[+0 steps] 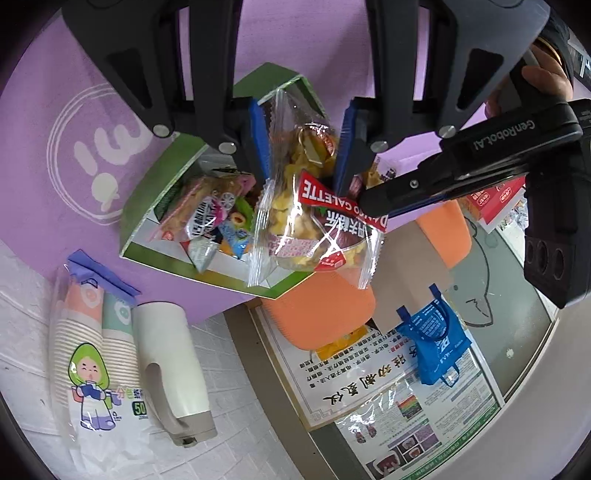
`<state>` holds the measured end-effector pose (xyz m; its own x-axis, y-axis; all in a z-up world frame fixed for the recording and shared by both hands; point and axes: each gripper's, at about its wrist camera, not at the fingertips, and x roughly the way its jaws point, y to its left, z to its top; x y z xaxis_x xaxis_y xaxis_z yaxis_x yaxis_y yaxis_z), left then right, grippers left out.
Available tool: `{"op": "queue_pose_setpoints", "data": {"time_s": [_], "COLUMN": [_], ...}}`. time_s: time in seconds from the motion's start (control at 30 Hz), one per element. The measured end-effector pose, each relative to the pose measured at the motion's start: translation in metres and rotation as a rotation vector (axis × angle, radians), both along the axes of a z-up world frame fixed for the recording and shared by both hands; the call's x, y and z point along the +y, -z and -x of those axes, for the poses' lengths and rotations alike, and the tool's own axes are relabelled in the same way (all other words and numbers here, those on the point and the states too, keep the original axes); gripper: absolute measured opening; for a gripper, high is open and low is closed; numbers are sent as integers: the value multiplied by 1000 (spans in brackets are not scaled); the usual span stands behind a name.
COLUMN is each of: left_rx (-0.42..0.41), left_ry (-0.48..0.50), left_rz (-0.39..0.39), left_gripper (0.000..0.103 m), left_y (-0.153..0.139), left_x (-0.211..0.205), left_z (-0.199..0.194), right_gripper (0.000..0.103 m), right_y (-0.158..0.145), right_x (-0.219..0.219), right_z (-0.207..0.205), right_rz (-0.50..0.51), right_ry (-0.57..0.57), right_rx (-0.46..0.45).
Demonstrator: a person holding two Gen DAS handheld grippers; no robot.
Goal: Organize snacks
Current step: 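Carry the Danco Galette bag into the green box and open the left gripper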
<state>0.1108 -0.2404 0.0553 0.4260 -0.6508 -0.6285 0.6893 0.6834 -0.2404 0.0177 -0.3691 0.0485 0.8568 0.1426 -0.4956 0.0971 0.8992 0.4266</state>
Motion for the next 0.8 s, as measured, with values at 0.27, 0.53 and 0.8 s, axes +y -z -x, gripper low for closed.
{"op": "queue_pose_setpoints", "data": {"time_s": [0.27, 0.53, 0.8], "left_rx": [101, 102, 47], "left_ry": [-24, -71, -29], "left_rz": [-19, -41, -8], "left_gripper": [27, 27, 44], "left_y": [37, 44, 39], "left_x": [-9, -16, -5], "left_z": [-28, -55, -34], "right_gripper": [36, 36, 46], "right_y": [31, 36, 32], "right_x": [-12, -14, -13], "right_z": [-22, -52, -30], "right_rz": [-15, 56, 103], "right_ry": [-4, -1, 12], "right_rx": [82, 101, 93]}}
